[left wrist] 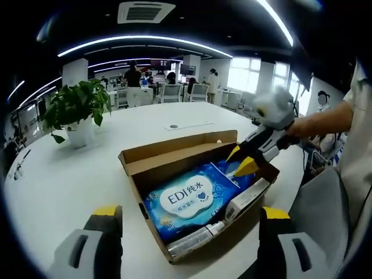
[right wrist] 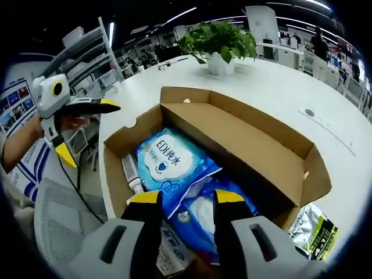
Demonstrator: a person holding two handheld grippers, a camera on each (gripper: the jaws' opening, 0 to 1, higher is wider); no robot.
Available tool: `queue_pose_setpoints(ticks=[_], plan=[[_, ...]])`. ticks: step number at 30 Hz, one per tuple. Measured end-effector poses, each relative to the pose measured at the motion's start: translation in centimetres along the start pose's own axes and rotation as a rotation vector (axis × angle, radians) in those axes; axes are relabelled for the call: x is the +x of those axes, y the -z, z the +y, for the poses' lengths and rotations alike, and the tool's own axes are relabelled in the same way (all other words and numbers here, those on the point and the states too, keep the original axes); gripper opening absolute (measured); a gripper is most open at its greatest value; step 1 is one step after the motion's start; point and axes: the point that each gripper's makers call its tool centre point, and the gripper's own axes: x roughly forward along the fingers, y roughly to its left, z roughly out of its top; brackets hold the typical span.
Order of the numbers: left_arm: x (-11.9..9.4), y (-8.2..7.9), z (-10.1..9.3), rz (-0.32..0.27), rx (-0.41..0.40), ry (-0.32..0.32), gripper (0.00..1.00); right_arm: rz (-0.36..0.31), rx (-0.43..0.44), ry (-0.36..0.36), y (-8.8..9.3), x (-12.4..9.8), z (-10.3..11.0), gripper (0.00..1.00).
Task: Operate the shoe box by opening the lid, removing the specified soft item, and placing it in the target area until the item is outside and the box remains undamaged.
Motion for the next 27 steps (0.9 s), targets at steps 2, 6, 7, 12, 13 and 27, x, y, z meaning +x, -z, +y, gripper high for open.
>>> queue_pose_setpoints(ticks=[2,6,7,12,13,27], plan=[[0.0,0.1,0.3,-0.002,-0.015,-0.015,1.0,0.007,0.0,-0.004,0.0,0.3,0.1,0.31],[-0.2,0.8,0.9,0.008,-0.042,-0.033,1.0,0.016,0.0,-0.026,-0.2,1.2,0.6,0.28],[-0.3,1.0,1.1,0.01,-0.05,-0.038,1.0,0.013,0.006,-0.034,-0.3,1.4,0.8,0.27],[-0.6,1.7,1.7,0.014,-0.076,-0.059,1.0,0.011,0.015,-0.028,-0.7,1.8,0.9,0.22],[-0.6,1.8,1.8,0.014,-0.08,-0.062,1.0,0.015,0.015,-0.02,-0.7,1.8,0.7,0.21],[-0.5,2.5,1.4,0.02,-0.077,-0.06,0.99,0.025,0.033,-0.013,0.2,2.3,2.1,0.23]])
